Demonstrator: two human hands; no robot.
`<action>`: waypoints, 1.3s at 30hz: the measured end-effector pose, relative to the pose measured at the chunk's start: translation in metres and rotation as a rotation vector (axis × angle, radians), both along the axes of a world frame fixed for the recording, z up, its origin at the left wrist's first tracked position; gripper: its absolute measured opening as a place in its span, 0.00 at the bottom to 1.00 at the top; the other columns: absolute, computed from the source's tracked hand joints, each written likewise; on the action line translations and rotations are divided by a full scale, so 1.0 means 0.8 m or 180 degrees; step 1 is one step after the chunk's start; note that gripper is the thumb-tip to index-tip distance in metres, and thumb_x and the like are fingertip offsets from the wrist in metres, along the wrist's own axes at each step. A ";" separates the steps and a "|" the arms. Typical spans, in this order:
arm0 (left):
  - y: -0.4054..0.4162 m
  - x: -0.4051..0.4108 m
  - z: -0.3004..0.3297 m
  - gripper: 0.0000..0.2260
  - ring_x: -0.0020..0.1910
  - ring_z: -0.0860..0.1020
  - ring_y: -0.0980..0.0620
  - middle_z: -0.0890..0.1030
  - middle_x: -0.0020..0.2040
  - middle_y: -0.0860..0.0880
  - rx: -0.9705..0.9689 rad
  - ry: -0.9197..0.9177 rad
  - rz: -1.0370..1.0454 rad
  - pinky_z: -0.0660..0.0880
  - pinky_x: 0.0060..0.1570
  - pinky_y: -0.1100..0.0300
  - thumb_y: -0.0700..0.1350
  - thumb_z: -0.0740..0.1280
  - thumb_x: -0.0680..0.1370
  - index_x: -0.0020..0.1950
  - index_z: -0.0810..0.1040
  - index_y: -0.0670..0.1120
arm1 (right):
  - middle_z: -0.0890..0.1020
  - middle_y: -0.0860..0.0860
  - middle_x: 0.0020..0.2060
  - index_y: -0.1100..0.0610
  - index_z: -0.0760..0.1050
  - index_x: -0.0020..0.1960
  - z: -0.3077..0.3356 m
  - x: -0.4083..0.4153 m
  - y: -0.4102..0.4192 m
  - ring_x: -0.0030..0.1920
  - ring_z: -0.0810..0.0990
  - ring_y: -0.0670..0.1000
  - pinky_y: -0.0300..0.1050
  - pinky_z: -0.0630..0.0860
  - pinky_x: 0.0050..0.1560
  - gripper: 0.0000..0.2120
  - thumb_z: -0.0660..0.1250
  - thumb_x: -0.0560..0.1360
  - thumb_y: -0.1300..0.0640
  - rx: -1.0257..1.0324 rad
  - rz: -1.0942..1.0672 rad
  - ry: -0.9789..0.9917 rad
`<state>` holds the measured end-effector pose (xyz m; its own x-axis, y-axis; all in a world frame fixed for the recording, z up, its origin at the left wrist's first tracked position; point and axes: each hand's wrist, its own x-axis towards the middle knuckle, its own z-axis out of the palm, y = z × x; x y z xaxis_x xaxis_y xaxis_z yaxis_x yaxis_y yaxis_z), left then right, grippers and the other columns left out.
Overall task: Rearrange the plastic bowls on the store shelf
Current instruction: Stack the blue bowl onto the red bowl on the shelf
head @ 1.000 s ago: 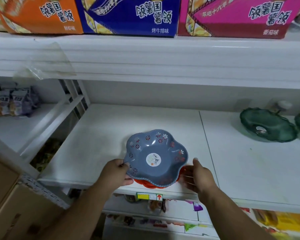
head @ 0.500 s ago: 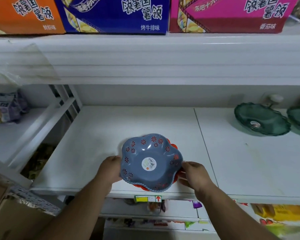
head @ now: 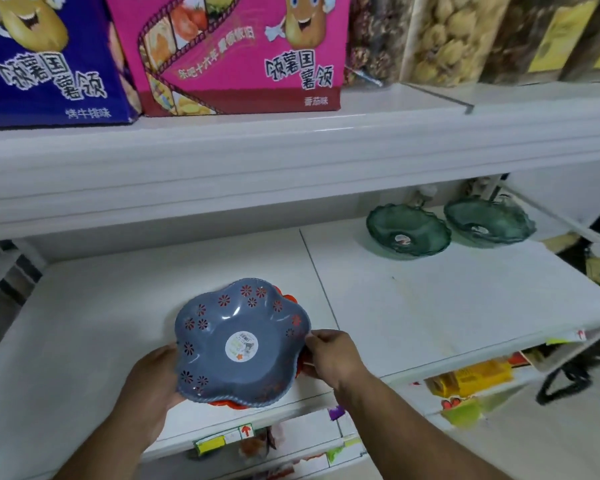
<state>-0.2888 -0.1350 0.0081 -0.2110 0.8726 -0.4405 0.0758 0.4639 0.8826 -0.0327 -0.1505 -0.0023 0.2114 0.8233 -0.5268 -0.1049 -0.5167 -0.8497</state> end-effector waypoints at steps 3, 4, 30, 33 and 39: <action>0.006 0.036 0.006 0.08 0.49 0.84 0.38 0.86 0.47 0.40 0.0038 0.0073 -0.0309 0.80 0.53 0.39 0.42 0.66 0.77 0.48 0.83 0.39 | 0.84 0.68 0.43 0.73 0.78 0.48 0.014 0.040 -0.008 0.42 0.83 0.62 0.59 0.83 0.51 0.11 0.61 0.79 0.66 0.0091 -0.0217 0.0131; 0.007 0.053 0.009 0.08 0.49 0.84 0.40 0.87 0.46 0.42 0.0040 0.0036 -0.0341 0.81 0.52 0.41 0.42 0.66 0.77 0.48 0.83 0.40 | 0.84 0.70 0.45 0.74 0.78 0.49 0.018 0.055 -0.012 0.43 0.83 0.62 0.57 0.84 0.51 0.11 0.61 0.79 0.66 0.0126 -0.0282 0.0135; -0.062 0.521 -0.002 0.09 0.43 0.85 0.43 0.85 0.39 0.44 -0.0238 0.0325 -0.0527 0.82 0.44 0.54 0.45 0.65 0.79 0.42 0.80 0.43 | 0.83 0.71 0.42 0.73 0.80 0.45 0.021 0.515 -0.093 0.40 0.81 0.60 0.59 0.83 0.49 0.12 0.62 0.80 0.66 0.0173 -0.0530 -0.0049; -0.049 0.538 -0.012 0.13 0.41 0.85 0.46 0.87 0.39 0.46 -0.0231 0.0117 -0.0541 0.83 0.45 0.49 0.45 0.60 0.79 0.43 0.81 0.42 | 0.84 0.66 0.39 0.70 0.80 0.44 0.019 0.532 -0.080 0.40 0.81 0.61 0.51 0.85 0.40 0.12 0.61 0.80 0.67 0.0109 -0.0549 -0.0149; -0.027 0.568 -0.029 0.14 0.45 0.85 0.45 0.87 0.42 0.47 -0.0156 -0.0044 -0.0676 0.83 0.50 0.43 0.46 0.57 0.79 0.46 0.81 0.43 | 0.83 0.63 0.40 0.67 0.79 0.43 0.011 0.558 -0.057 0.41 0.81 0.62 0.41 0.81 0.27 0.11 0.60 0.81 0.67 0.0055 -0.0560 -0.0261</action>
